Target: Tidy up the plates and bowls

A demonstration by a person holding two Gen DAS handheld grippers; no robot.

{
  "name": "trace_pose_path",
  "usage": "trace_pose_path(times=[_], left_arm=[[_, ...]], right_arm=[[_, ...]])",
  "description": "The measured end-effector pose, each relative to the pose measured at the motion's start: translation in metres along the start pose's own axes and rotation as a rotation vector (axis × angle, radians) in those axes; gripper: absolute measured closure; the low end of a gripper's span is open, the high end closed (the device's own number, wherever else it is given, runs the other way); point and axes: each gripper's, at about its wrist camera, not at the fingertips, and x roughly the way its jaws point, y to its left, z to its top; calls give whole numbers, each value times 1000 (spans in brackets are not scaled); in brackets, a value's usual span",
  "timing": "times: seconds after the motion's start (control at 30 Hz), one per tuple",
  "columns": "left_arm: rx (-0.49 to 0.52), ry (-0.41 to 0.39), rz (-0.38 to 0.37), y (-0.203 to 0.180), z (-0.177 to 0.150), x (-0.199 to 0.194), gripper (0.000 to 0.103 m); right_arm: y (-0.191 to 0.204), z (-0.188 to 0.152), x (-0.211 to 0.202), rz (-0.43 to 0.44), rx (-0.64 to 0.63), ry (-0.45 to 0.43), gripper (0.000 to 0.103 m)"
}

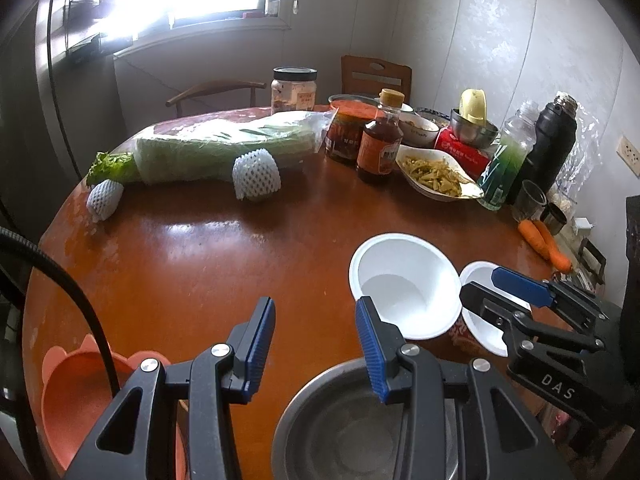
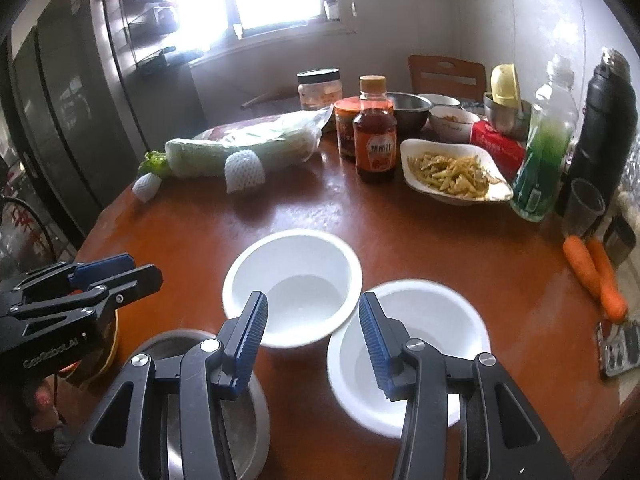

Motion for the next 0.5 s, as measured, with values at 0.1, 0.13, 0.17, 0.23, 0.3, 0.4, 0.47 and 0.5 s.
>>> trace_pose_path(times=[0.1,0.13,0.17,0.23,0.3,0.4,0.47,0.5], left_arm=[[1,6,-3,-3,6,5,61],[2,10,-5,-3,7,7,61],[4,12,-8,-4,8,9,61],[8,20,-13,-6,10,12,61],[12,32,-20,-9,12,18,61],[15,51,-30,-12,15,28,61],[15,64,-36,-13,15,34,61],[14,71,-40,-13,16,37,61]], right_arm=[[-2,8,5,-3,-9,4,54],[-3,10,6,-3,-13,6,54],[-3,12,8,-2,-15,7,54],[-4,16,12,-4,-23,13,54],[-5,20,17,-5,-29,20,54],[-6,23,24,-9,-36,32,54],[-7,24,29,-9,-36,41,54],[-8,25,33,-10,-36,47,54]])
